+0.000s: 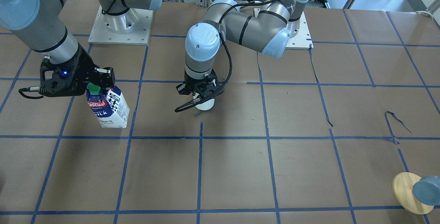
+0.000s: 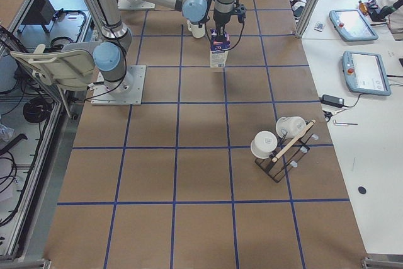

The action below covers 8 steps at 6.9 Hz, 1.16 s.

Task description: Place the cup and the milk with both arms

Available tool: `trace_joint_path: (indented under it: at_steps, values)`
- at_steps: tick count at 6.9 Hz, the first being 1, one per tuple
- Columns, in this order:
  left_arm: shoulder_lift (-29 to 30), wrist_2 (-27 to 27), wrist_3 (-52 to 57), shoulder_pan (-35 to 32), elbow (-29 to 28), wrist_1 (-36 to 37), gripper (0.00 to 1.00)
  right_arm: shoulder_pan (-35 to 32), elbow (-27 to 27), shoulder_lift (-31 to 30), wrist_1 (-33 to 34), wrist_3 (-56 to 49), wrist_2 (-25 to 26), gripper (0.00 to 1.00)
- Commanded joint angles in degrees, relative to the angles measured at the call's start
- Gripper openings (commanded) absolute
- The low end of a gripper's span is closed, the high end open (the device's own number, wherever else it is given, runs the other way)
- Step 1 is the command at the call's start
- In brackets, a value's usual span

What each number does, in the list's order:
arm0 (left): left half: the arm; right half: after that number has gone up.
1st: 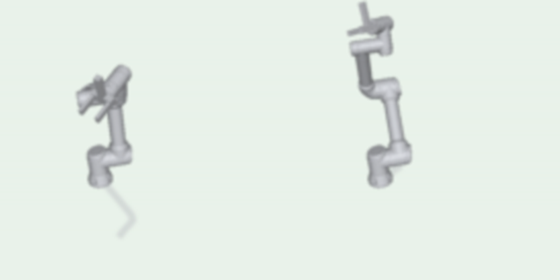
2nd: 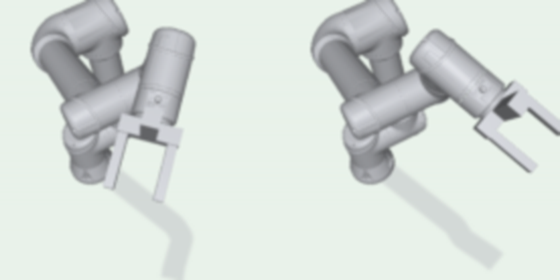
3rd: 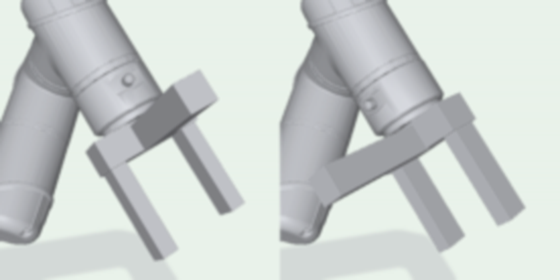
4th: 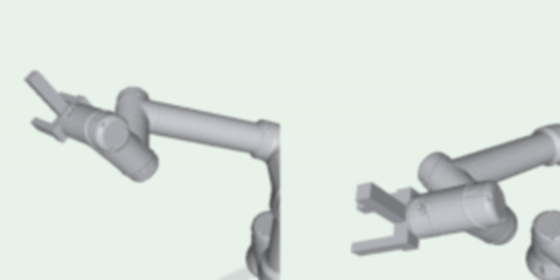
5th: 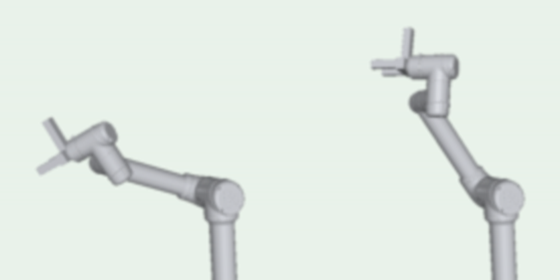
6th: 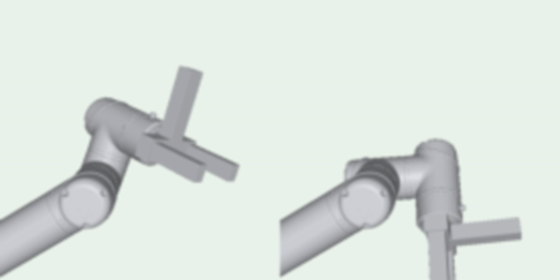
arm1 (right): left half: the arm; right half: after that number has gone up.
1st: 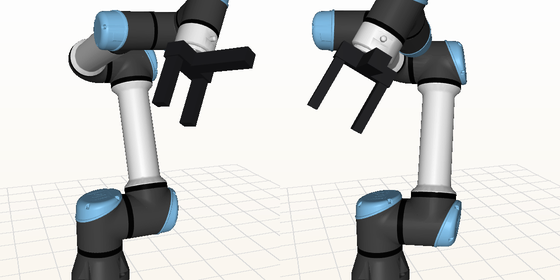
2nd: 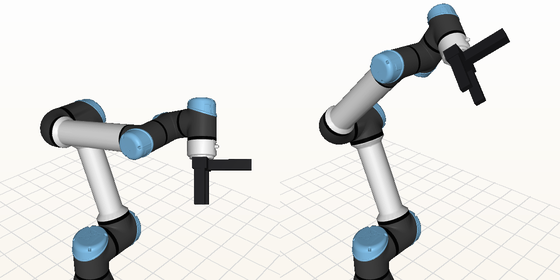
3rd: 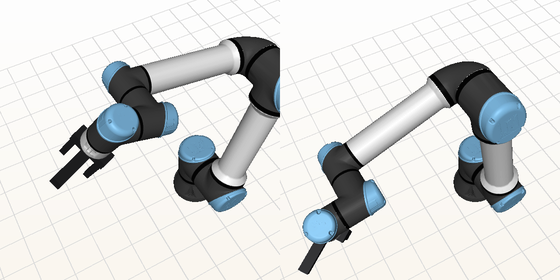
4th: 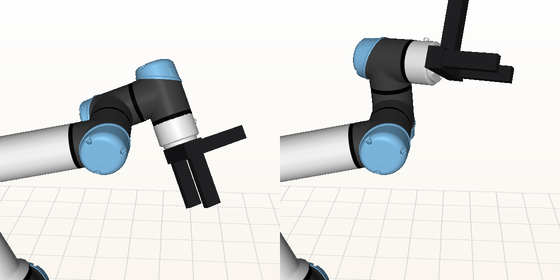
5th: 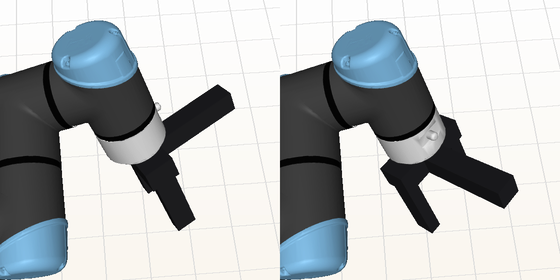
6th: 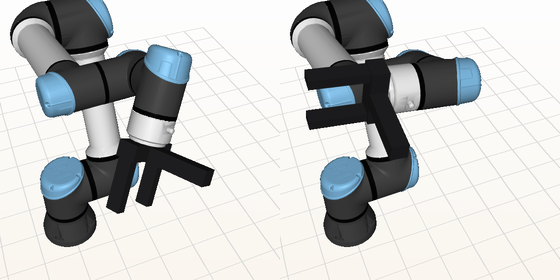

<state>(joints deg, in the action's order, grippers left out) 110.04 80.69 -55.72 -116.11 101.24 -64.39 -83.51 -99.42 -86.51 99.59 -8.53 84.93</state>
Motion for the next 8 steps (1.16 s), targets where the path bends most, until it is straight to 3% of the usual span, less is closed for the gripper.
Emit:
trace_joint_path:
  at_steps: [1,3,6,8]
  values:
    - [-0.87,-0.27,2.44,2.1,-0.69,0.05,1.0,-0.25,-0.15,-0.41,-1.06,2.62,-1.42,0.2]
    - [-3.85,0.43,16.08,6.14,-4.45,-3.0,1.0,-5.23,-0.51,-1.28,-1.68,4.92,-2.05,0.18]
    - [-11.05,0.87,44.73,16.32,-10.79,-22.13,1.0,-16.39,-2.34,-3.48,-1.33,14.73,-2.23,0.17]
    - [-17.03,6.46,55.53,20.56,-10.98,-26.73,1.0,-21.41,-5.06,-2.96,3.37,18.8,-2.4,0.18]
